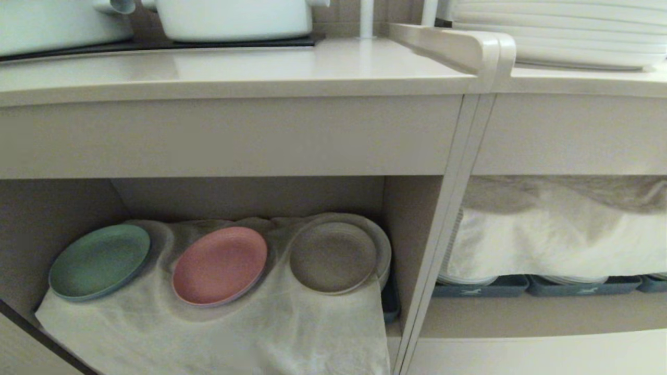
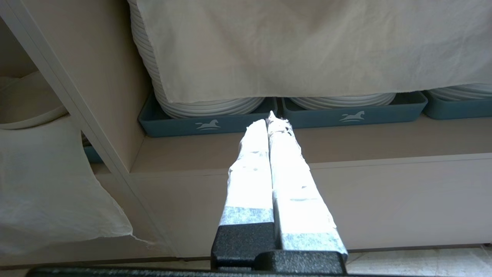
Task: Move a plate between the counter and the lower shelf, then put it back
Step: Pick up the plate in the cupboard
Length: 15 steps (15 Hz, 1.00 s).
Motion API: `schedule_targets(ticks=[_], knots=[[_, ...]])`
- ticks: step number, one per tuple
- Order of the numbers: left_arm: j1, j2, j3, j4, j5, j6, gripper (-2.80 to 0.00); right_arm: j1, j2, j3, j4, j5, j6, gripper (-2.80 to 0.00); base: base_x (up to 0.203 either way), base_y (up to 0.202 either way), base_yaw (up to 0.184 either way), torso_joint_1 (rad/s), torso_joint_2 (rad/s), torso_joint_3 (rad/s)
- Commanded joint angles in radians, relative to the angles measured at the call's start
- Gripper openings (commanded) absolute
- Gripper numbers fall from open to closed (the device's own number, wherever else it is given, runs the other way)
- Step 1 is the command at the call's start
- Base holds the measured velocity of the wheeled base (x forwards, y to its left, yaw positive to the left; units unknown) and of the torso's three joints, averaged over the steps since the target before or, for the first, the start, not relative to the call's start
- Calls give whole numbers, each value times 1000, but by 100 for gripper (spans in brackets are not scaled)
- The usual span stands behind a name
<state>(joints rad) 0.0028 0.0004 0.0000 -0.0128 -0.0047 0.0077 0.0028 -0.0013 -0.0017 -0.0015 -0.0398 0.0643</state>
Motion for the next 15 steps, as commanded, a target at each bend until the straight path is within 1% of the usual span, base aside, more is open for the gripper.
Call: schedule_targets(ticks=[1,15], knots=[[0,1,0,-1,0,0,-280,0,1,0,0,0,0,-280,0,0,0,0,0,0],[0,1,-2,3,-6,-2,-280,0,1,0,0,0,0,-280,0,0,0,0,0,0]])
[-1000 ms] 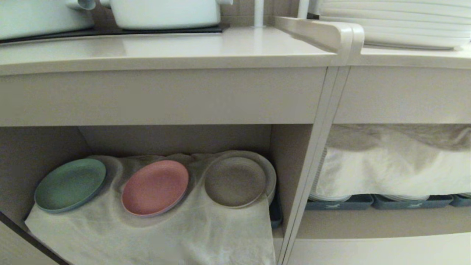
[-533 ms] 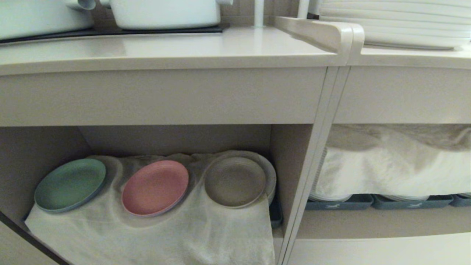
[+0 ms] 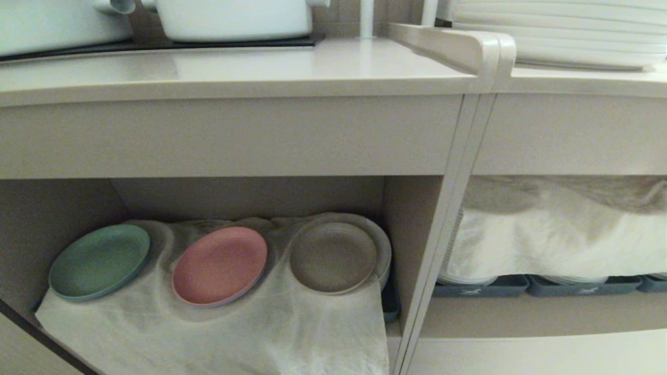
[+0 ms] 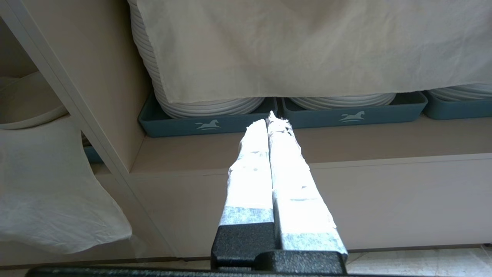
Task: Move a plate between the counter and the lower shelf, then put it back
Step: Pick up the plate in the cupboard
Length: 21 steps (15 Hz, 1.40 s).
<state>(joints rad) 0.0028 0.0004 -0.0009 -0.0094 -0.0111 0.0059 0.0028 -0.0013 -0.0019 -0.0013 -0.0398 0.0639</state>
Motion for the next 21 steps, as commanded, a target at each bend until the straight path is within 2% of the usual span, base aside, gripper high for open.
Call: schedule_targets(ticks=[1,3,6,12,14,15,17,19,21], knots=[[0,1,-1,-1,1,2,-280,0,1,0,0,0,1,-280,0,0,0,0,0,0],[0,1,-1,-3,3,23,-280,0,1,0,0,0,1,-280,0,0,0,0,0,0],[0,1,-1,-7,-29,135,-280,0,1,0,0,0,1,-280,0,0,0,0,0,0],[0,1,-2,-4,-30,138,-280,0,1,-1,0,0,1,-280,0,0,0,0,0,0],[0,0,-25,-5,-37,168,-280,0,1,0,0,0,1,-280,0,0,0,0,0,0],[0,1,-60,-2,-73,179,-280,0,1,0,0,0,1,-280,0,0,0,0,0,0],[0,1,-128,38,-201,211,-280,0,1,0,0,0,1,-280,0,0,0,0,0,0],[0,4,-191,134,-262,248,-280,0,1,0,0,0,1,-280,0,0,0,0,0,0],[0,22,-262,254,-320,251,-280,0,1,0,0,0,1,-280,0,0,0,0,0,0]])
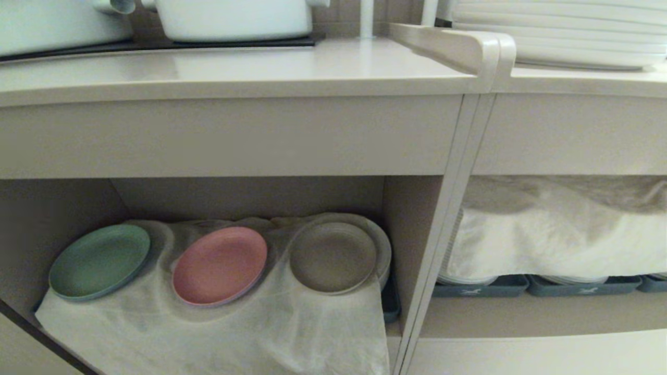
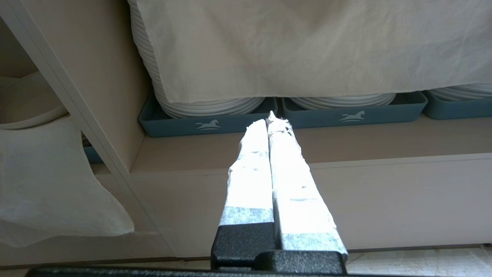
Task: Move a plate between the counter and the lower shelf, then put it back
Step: Pick up the plate in the cupboard
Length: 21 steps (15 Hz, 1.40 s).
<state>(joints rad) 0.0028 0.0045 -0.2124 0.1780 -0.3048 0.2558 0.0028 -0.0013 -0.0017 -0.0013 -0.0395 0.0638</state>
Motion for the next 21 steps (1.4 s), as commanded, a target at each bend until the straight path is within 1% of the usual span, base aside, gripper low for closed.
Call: schedule_targets(ticks=[1,3,5,7,9,10,12,13,15,16,18,19,21], knots=[[1,52,-75,101,-57,2,-280,0,1,0,0,0,1,-280,0,0,0,0,0,0],[2,151,-107,118,-108,2,-280,0,1,0,0,0,1,-280,0,0,0,0,0,0],[2,292,-131,117,-144,-2,-280,0,1,0,0,0,1,-280,0,0,0,0,0,0],[2,436,-142,95,-163,-9,-280,0,1,0,0,0,1,-280,0,0,0,0,0,0],[1,541,-140,65,-172,-18,-280,0,1,0,-1,0,1,-280,0,0,0,0,0,0],[1,581,-136,54,-174,-50,-280,0,1,-1,0,0,1,-280,0,0,0,0,0,0],[0,628,-126,41,-175,-165,-280,0,1,0,-2,0,1,-280,0,0,0,0,0,0],[0,630,-105,40,-174,-183,-280,0,1,0,0,0,1,-280,0,0,0,0,0,0],[0,629,-47,39,-169,-189,-280,0,1,0,0,0,1,-280,0,0,0,0,0,0],[-14,630,-23,37,-169,-197,-280,0,1,0,0,0,1,-280,0,0,0,0,0,0],[-64,637,17,7,-169,-240,-280,0,1,0,0,0,1,-280,0,0,0,0,0,0],[-72,644,44,-8,-169,-247,-280,0,1,0,0,0,1,-280,0,0,0,0,0,0],[-73,680,52,-13,-173,-257,-280,0,1,0,0,0,1,-280,0,0,0,0,0,0]])
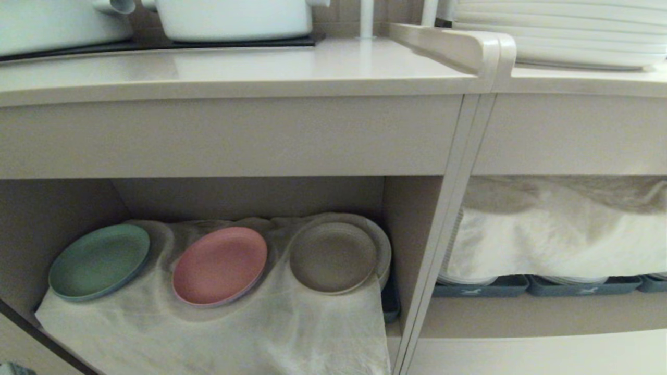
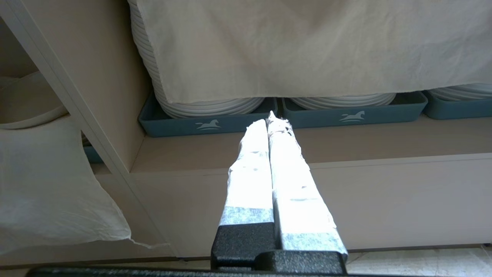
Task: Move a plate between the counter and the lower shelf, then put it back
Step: Pick up the plate in the cupboard
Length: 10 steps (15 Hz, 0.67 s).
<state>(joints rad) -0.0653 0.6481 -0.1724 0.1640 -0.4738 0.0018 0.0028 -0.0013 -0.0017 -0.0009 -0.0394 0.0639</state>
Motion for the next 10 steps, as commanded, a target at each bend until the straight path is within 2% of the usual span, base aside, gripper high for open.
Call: schedule_targets(ticks=[1,2,7,10], knots=[[-4,64,11,-3,-4,-23,-280,0,1,0,-1,-1,1,-280,0,0,0,0,0,0],[-11,77,11,-14,-1,-46,-280,0,1,0,-1,-1,1,-280,0,0,0,0,0,0],[-15,173,35,-81,4,-82,-280,0,1,0,-1,-1,1,-280,0,0,0,0,0,0],[-14,309,20,-176,52,-96,-280,0,1,0,-1,-1,1,-280,0,0,0,0,0,0]])
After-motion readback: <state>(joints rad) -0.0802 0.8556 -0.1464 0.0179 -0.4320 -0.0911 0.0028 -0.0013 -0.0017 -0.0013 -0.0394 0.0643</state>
